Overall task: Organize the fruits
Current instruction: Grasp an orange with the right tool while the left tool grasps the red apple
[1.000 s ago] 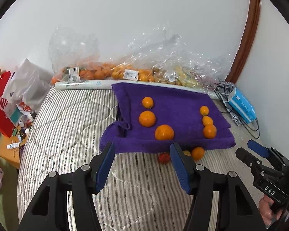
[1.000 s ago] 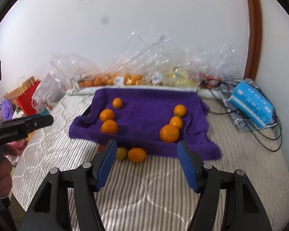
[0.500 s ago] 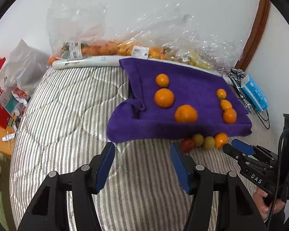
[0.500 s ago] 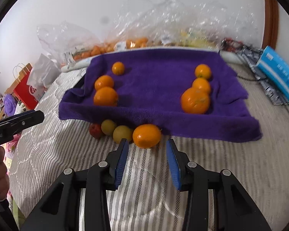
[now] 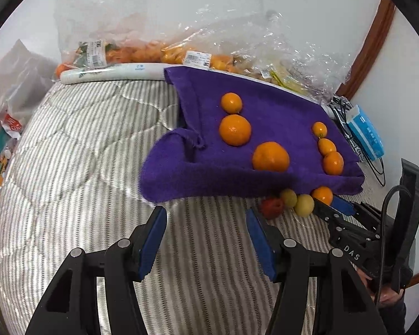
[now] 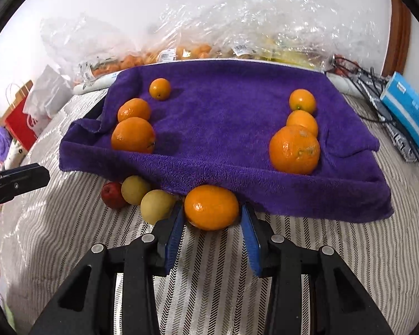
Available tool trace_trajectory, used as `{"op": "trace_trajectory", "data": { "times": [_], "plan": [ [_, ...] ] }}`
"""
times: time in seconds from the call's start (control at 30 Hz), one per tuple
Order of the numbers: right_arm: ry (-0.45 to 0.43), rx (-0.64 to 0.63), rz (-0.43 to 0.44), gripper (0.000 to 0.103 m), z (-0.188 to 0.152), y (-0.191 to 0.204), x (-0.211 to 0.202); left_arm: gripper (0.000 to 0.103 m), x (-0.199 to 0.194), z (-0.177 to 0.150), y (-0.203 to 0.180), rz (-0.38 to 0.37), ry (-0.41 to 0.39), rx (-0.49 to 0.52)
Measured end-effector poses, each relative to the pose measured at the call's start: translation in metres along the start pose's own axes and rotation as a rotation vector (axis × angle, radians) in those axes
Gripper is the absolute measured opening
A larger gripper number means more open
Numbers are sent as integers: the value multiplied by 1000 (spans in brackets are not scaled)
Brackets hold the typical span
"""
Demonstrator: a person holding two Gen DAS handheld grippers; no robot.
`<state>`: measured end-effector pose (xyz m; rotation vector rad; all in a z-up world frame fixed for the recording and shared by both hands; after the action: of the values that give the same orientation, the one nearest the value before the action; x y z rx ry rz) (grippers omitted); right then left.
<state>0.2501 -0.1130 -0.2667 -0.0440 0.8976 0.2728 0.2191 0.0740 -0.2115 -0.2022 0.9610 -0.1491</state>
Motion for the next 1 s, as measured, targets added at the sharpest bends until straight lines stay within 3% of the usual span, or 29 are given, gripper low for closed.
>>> {"op": "trace_trajectory", "data": {
  "times": [0.63,1.0],
  "plan": [
    [-28,2,-10,38,-15,-35,-31,53,34,-6,-50,-45,39,60],
    [-28,-9,-44,38,-19,-50,-32,38,55,-7,-69,-22,44,105]
  ]
}}
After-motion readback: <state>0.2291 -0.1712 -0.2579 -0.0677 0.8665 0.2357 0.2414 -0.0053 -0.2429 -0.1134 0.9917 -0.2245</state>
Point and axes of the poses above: each gripper's, at about its wrist camera, not at the fingertips, and x roughly the way its jaws point, y to its left, z to its top, the point moved 8 cm from there along x, roughly the way its jaws point, and after that the axes turned 2 degrees about -z, right-handed, at the moved point
